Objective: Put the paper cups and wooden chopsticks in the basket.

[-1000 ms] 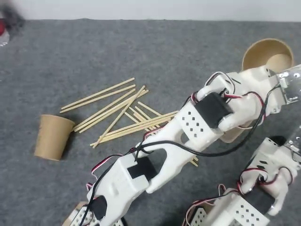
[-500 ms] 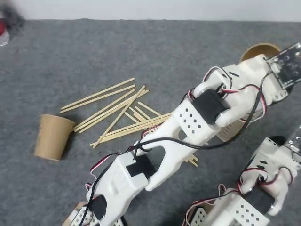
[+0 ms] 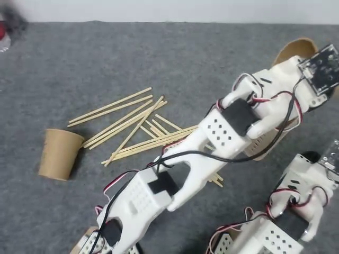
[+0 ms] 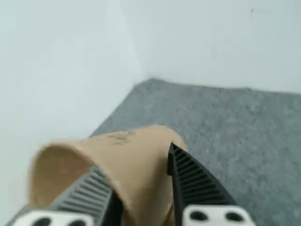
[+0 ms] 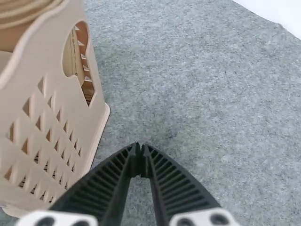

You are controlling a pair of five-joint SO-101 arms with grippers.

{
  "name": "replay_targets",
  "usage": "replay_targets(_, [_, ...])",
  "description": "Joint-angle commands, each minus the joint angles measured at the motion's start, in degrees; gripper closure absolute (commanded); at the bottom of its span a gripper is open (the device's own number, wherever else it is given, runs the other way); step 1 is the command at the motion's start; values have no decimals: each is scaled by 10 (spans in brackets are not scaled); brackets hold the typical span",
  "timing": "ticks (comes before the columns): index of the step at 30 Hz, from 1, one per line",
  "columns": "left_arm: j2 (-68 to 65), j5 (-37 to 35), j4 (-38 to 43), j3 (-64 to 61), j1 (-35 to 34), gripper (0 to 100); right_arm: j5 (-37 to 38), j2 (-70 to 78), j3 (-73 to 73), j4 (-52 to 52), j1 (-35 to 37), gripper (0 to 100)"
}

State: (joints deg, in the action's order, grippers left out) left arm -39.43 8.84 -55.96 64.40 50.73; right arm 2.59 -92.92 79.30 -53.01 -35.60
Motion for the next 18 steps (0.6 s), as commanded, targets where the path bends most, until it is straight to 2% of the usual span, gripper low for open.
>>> replay_targets(1, [-19,-3,4,7,-19,871,-2,2,-4,14,7,991])
replay_targets(8, [-25,-4,-49,68,-61,871,-2,2,-4,14,7,991])
replay_targets(12, [-26,-3,-86,112,-52,871,-2,2,-4,14,7,991])
replay_targets(18, [-31,-3,-87,112,-34,871,-2,2,-4,14,7,991])
